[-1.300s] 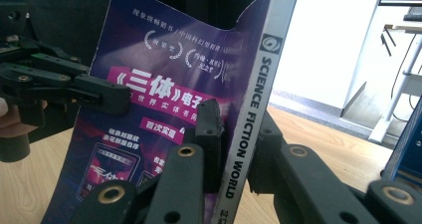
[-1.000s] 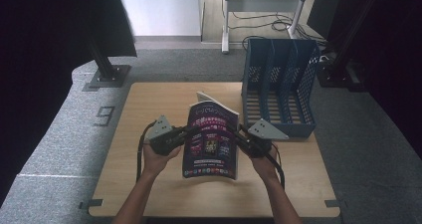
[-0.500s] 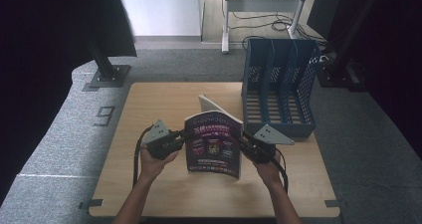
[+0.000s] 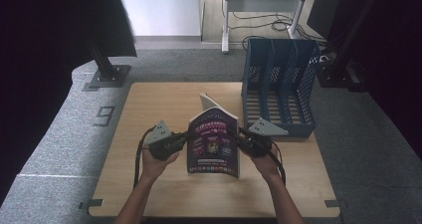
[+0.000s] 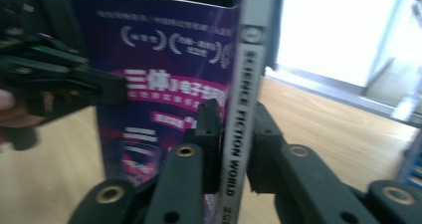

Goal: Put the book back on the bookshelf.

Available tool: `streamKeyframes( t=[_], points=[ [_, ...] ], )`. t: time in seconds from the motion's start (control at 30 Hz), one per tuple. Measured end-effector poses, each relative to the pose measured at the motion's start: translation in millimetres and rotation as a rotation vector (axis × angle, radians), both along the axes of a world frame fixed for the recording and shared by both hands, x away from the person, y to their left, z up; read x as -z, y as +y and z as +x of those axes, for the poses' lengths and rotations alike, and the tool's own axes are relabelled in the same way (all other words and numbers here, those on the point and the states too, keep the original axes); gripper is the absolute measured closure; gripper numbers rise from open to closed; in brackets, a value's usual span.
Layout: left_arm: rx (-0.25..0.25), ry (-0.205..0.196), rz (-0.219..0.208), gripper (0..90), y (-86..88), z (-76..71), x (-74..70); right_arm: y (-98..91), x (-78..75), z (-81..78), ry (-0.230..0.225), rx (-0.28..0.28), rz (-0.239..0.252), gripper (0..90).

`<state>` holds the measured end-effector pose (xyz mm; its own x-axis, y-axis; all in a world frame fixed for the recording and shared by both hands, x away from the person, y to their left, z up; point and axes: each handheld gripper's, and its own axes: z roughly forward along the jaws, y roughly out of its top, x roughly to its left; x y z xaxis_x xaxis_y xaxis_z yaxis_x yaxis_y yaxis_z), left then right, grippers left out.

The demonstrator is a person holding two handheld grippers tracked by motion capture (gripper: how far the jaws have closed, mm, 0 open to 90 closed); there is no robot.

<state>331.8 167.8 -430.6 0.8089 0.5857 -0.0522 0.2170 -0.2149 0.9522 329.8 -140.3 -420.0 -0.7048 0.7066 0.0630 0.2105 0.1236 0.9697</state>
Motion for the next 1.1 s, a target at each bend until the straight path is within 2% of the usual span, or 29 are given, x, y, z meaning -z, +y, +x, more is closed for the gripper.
streamKeyframes(
  t=[0.07,0.23,0.37,0.73,0.9,1.1],
  points=[
    [-0.005,0.000,-0.001,88.5,0.9,0.2,0.7,1.1,-0.6,-0.3,-0.007,0.010,-0.024,80.1],
    [-0.028,0.005,-0.007,85.1,4.6,1.1,3.5,-1.3,1.4,-10.3,-0.039,0.000,-0.003,81.1],
    [-0.027,0.006,-0.003,83.3,3.3,0.5,5.2,-4.8,2.7,-17.5,-0.051,-0.014,0.008,81.2],
    [-0.052,0.012,0.001,73.3,1.8,3.9,8.3,-8.1,3.1,-28.4,-0.072,-0.043,-0.001,81.4],
    [-0.076,0.026,0.006,65.7,2.3,5.4,9.2,-9.3,3.5,-28.3,-0.069,-0.041,0.004,81.4],
    [-0.118,0.046,-0.006,50.8,3.6,11.4,12.7,-7.7,3.6,-27.2,-0.067,-0.046,0.000,81.4]
  ],
)
